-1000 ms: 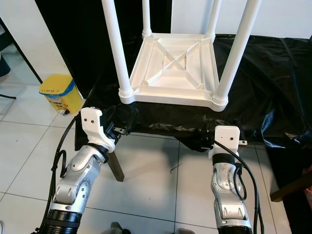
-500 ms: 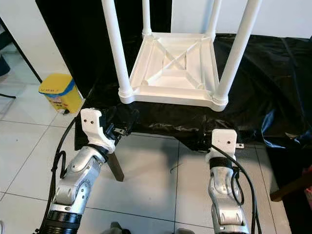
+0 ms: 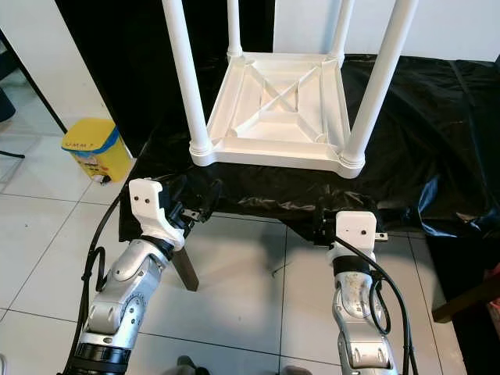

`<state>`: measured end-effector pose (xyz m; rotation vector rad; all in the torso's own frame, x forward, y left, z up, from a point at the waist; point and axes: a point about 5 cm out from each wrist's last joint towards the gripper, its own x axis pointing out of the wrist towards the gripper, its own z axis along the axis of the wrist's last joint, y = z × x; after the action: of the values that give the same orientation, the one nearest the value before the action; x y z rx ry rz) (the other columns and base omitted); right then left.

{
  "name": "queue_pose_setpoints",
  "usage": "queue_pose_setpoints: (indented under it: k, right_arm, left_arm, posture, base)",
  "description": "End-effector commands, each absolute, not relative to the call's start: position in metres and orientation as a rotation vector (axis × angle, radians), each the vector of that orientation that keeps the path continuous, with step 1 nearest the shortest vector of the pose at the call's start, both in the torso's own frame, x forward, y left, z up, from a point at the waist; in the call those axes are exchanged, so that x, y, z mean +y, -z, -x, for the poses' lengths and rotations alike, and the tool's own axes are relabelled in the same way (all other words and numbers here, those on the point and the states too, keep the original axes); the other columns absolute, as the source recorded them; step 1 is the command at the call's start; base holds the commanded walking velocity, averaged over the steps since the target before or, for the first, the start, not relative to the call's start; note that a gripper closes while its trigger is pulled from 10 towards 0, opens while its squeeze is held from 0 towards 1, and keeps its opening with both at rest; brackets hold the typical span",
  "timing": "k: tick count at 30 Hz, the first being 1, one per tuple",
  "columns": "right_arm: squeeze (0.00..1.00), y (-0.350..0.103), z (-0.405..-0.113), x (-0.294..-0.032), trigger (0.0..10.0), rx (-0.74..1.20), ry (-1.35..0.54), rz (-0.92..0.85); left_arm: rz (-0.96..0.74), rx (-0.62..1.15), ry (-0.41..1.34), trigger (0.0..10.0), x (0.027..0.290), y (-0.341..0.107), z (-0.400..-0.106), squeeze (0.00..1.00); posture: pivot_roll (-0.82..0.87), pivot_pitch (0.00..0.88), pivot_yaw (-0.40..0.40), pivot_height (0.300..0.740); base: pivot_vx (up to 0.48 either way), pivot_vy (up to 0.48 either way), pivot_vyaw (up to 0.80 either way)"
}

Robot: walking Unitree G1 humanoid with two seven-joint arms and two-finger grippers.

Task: Building children table

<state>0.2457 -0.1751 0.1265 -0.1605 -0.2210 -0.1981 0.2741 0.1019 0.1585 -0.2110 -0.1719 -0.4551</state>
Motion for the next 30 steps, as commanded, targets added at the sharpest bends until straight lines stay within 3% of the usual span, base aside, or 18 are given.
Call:
queue_pose_setpoints:
  k: [1, 9, 30]
  right_arm:
    - [0.0, -0.1254, -0.2439, -0.1746, 10.0, -0.211, 0.189, 0.167]
    - [0.0, -0.1258, -0.244, -0.1743, 10.0, -0.21, 0.186, 0.168]
    - [0.0, -0.1249, -0.2445, -0.1732, 10.0, -0.206, 0.178, 0.168]
  left_arm:
    - [0.217, -0.164, 0.464, 10.0, 0.1011, -0.1577, -0.2717, 0.0]
    - [0.218, -0.163, 0.465, 10.0, 0.1011, -0.1576, -0.2716, 0.0]
    - [0.223, -0.159, 0.468, 10.0, 0.1008, -0.1575, -0.27, 0.0]
  posture:
    - [-0.16, 0.051, 0.006, 0.74]
    - [-0.16, 0.052, 0.006, 0.74]
    - [-0.15, 0.054, 0.006, 0.74]
  base:
    - [0.0, 0.0, 0.0]
    - [0.0, 0.0, 0.0]
    - [0.256, 0.0, 0.0]
